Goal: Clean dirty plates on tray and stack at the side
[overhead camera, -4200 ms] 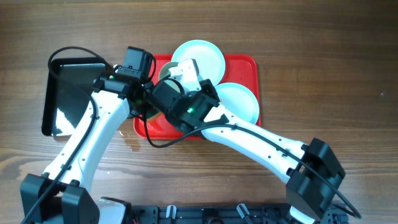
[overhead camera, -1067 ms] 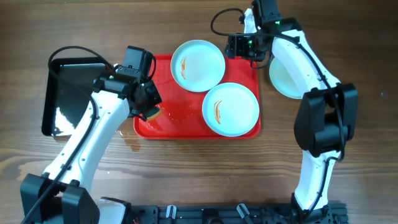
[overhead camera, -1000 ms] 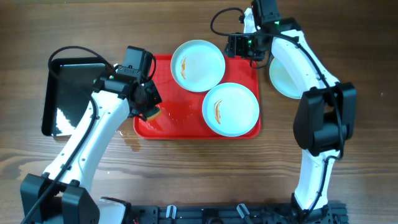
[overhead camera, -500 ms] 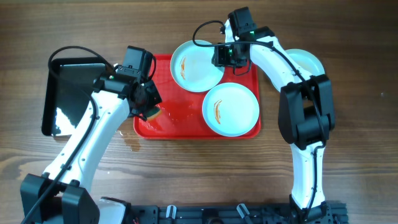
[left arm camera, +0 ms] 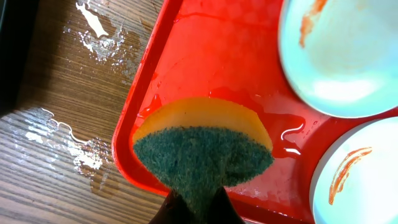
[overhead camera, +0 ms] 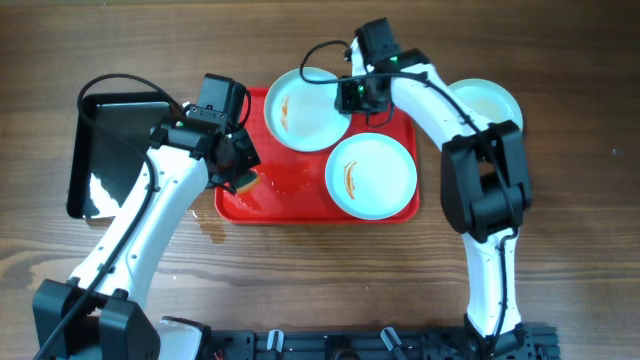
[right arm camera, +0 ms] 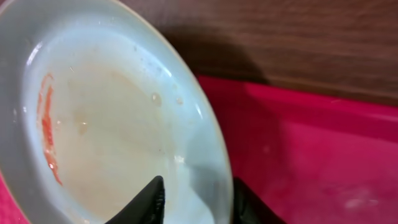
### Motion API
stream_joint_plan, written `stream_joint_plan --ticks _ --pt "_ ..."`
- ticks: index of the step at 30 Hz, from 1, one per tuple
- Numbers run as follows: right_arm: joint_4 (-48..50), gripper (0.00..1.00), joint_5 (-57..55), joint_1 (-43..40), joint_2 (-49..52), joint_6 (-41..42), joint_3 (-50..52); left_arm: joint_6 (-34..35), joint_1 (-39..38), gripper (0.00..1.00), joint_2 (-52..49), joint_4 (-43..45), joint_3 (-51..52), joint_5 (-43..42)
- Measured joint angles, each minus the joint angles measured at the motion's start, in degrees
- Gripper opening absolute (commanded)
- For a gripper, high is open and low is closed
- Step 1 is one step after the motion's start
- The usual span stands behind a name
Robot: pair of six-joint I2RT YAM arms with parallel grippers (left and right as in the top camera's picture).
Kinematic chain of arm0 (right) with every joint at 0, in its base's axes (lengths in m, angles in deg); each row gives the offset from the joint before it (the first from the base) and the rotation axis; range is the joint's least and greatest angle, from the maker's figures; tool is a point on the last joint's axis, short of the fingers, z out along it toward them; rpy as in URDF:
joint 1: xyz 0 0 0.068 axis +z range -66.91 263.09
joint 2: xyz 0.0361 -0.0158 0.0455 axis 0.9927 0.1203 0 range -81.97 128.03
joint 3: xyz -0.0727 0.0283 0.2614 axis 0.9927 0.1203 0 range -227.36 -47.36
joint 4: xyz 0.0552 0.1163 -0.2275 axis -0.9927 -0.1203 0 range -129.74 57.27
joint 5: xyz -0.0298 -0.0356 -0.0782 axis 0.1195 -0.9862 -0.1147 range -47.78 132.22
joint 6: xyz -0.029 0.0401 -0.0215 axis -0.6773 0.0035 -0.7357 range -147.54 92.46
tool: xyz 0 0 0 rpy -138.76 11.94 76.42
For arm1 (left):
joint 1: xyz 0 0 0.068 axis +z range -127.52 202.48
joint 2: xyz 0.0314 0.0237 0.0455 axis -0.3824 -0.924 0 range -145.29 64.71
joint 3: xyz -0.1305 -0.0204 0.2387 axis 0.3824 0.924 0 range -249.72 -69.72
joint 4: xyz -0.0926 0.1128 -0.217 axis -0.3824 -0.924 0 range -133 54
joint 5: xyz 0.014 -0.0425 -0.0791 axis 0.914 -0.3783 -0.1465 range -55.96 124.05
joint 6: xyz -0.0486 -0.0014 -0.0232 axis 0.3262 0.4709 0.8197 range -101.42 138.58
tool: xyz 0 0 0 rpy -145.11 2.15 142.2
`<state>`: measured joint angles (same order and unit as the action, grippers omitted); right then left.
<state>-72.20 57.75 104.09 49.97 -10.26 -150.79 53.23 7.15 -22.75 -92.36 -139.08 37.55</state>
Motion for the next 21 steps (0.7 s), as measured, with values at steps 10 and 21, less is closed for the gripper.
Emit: stream_joint_plan --ticks 10,21 --pt "0.1 0.15 -0.2 4.3 0.3 0.0 0.2 0.0 0.0 0.04 0.0 0.4 0.0 0.0" --pt "-2.2 0.18 -0.2 9.7 0.3 0.5 1.7 0.0 0.0 0.04 0.0 0.4 0.0 0.0"
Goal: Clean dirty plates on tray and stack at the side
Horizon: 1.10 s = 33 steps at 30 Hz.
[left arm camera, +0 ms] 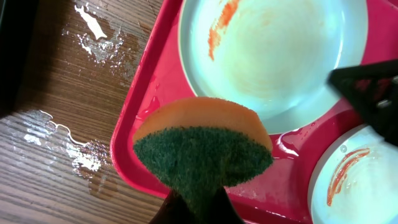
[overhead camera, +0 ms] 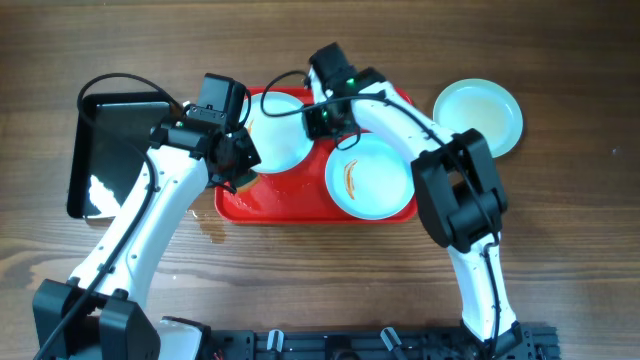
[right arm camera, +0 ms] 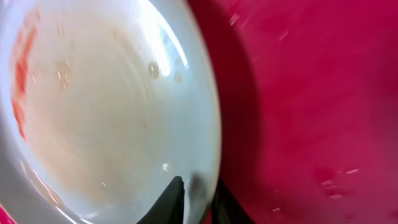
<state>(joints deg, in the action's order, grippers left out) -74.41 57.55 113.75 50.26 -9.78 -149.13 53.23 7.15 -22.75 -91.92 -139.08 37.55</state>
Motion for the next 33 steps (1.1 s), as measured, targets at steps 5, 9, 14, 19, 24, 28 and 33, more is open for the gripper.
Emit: stream_joint_plan --ticks 5,9,14,19,24,28,33 --pt "-0.7 0.24 -2.5 2.3 0.0 1.6 0.3 0.0 0.0 0.04 0.0 0.0 0.0 0.0" --pt "-1.6 0.11 -3.4 2.4 -0.1 3.6 0.3 0.0 0.0 0.04 0.0 0.0 0.0 0.0" --pt "-2.3 0.04 -2.9 2.3 -0.1 6.9 0.3 0.0 0.0 0.04 0.0 0.1 0.0 0.0" --pt "-4.6 0.04 -0.3 2.3 -0.1 8.0 0.3 0.0 0.0 0.04 0.0 0.6 0.0 0.0" --pt "-6.6 0.04 0.8 2.1 -0.1 6.6 0.3 -0.5 0.0 0.04 0.0 1.5 0.0 0.0" --pt "-7.4 0.04 1.1 2.2 -0.1 5.6 0.3 -3.2 0.0 0.04 0.0 3.0 0.0 -0.1" --pt "-9.9 0.04 2.0 2.2 -0.2 1.2 0.3 -6.4 0.0 0.04 0.0 7.1 0.8 -1.9"
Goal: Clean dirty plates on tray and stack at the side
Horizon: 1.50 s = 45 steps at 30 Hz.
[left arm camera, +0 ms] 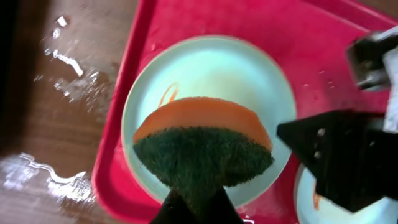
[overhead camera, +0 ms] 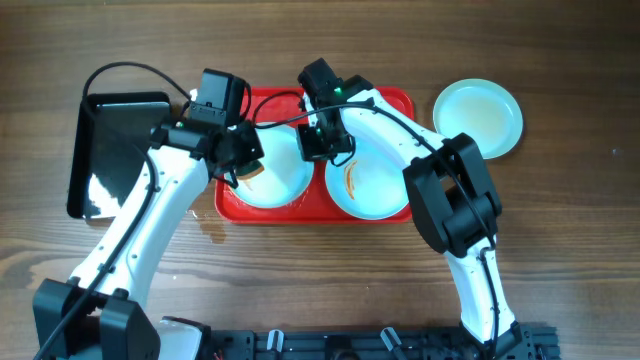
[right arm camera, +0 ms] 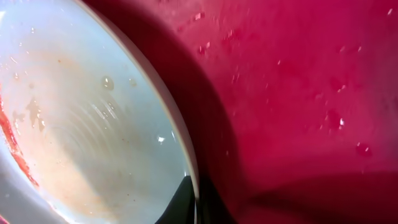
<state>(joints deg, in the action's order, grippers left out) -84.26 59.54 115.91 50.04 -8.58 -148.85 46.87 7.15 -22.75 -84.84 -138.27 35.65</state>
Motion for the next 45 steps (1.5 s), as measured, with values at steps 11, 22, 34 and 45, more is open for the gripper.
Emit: stream_joint_plan --ticks 11,22,34,45 --pt "-0.3 0.04 0.3 0.0 0.0 -0.2 0.0 -1.3 0.1 0.04 -2.5 12.2 8.9 -5.8" --pt "-0.3 0.04 0.2 0.0 0.0 -0.2 0.0 1.4 0.1 0.04 -11.1 18.3 12.0 -8.9" --pt "-0.3 0.04 0.2 0.0 0.0 -0.2 0.0 2.0 0.0 0.04 -14.3 20.2 11.9 -3.9" --pt "-0.3 0.04 0.5 0.0 0.0 -0.2 0.0 2.0 0.0 0.04 -14.6 17.1 11.5 13.2"
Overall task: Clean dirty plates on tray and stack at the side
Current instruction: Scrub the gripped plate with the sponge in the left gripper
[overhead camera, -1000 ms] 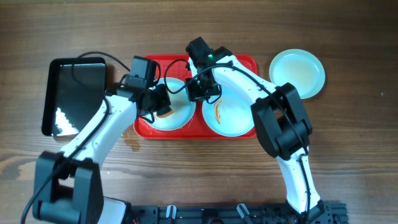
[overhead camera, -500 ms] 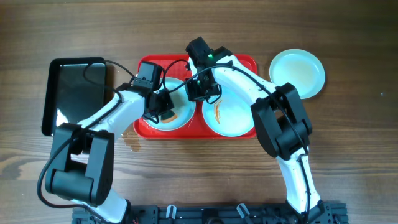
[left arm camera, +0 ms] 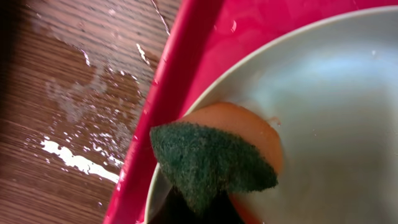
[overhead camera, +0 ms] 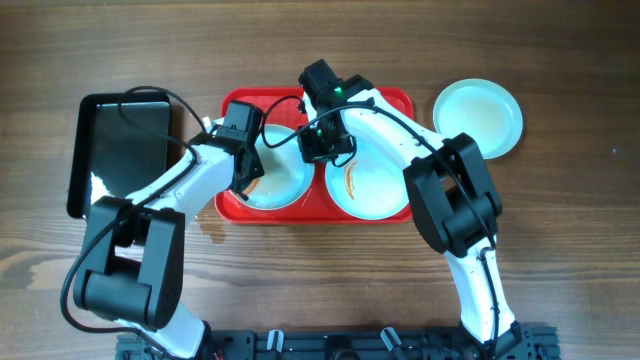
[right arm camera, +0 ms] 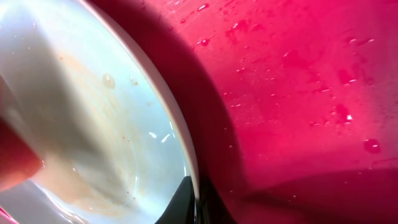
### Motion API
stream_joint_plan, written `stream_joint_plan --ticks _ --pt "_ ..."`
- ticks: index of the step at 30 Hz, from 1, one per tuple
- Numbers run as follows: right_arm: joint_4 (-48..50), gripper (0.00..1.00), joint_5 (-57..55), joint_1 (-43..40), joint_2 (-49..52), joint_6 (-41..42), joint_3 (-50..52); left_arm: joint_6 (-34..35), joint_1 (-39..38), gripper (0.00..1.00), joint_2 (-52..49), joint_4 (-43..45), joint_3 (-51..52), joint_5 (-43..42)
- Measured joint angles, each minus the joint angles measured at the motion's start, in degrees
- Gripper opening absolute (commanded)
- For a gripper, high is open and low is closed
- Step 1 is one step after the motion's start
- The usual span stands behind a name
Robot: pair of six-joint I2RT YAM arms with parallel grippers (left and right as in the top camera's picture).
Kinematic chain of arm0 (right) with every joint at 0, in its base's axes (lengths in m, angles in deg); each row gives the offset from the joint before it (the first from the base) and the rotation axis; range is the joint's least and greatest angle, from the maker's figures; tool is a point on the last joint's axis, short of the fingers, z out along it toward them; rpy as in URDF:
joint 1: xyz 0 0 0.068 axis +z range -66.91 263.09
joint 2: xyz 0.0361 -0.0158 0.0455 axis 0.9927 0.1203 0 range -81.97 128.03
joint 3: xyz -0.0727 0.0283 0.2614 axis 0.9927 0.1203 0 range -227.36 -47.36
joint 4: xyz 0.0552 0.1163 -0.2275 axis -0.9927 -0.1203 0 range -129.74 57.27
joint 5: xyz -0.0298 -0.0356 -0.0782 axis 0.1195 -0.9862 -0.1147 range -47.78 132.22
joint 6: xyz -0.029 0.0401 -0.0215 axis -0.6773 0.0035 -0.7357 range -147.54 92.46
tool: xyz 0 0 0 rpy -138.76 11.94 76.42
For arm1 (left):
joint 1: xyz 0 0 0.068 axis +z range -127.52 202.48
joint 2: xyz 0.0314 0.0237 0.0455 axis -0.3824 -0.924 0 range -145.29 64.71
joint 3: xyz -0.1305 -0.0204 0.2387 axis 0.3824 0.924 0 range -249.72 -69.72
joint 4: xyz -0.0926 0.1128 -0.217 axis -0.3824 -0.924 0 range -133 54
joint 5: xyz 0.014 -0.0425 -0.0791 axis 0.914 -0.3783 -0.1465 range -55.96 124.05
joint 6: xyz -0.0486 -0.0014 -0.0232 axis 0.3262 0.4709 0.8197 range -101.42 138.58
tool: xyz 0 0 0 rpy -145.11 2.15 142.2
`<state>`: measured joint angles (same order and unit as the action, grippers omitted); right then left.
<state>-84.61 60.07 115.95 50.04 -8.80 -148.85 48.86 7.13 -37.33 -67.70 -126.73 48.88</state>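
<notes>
In the red tray (overhead camera: pixel 390 100) lie two white plates. The left plate (overhead camera: pixel 285 185) has its right rim pinched by my right gripper (right arm camera: pixel 198 200), which is shut on it. My left gripper (left arm camera: pixel 199 210) is shut on a green-and-orange sponge (left arm camera: pixel 214 163), which presses on that plate's left inner side (left arm camera: pixel 323 124). The sponge's orange edge (right arm camera: pixel 12 163) shows in the right wrist view, with faint smears on the plate (right arm camera: pixel 93 112). The right plate (overhead camera: pixel 375 185) carries an orange streak. A clean plate (overhead camera: pixel 480 115) sits on the table to the tray's right.
A black tray (overhead camera: pixel 115 150) lies at the far left. Water is spilled on the wood (left arm camera: pixel 74 155) beside the red tray's left rim (left arm camera: pixel 180 87). Both arms cross above the tray's back half.
My left gripper has come down from above the left plate, so the sponge now presses on the plate's left inner side. The red streak there no longer shows. My right gripper still holds the rim.
At first my right gripper gripped a streaked plate at the tray's back, while the sponge hung over the tray's left front. Then the plate was farther left, then at the tray's front left under the sponge. Now the sponge is on it.
</notes>
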Motion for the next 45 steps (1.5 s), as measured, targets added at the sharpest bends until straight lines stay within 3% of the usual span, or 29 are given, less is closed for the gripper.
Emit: stream_joint_plan --ticks 7,14,24,32,45 --pt "0.0 0.05 0.2 0.1 0.0 0.0 0.0 0.0 -1.3 0.04 2.1 -3.6 -1.9 0.4" --pt "0.0 0.04 0.2 0.1 0.0 0.0 0.0 0.0 -5.7 0.04 7.7 0.1 -3.9 -1.9" --pt "0.0 0.04 0.2 0.1 0.0 0.5 0.0 0.0 -5.7 0.04 -2.9 5.7 -3.9 -7.5" --pt "0.0 0.04 0.1 0.1 0.0 0.7 0.0 0.0 -4.0 0.04 -4.2 7.2 -4.1 -8.3" --pt "0.2 0.04 0.4 0.5 0.0 0.7 0.0 -0.6 2.7 0.04 -4.2 -2.7 -5.9 -7.2"
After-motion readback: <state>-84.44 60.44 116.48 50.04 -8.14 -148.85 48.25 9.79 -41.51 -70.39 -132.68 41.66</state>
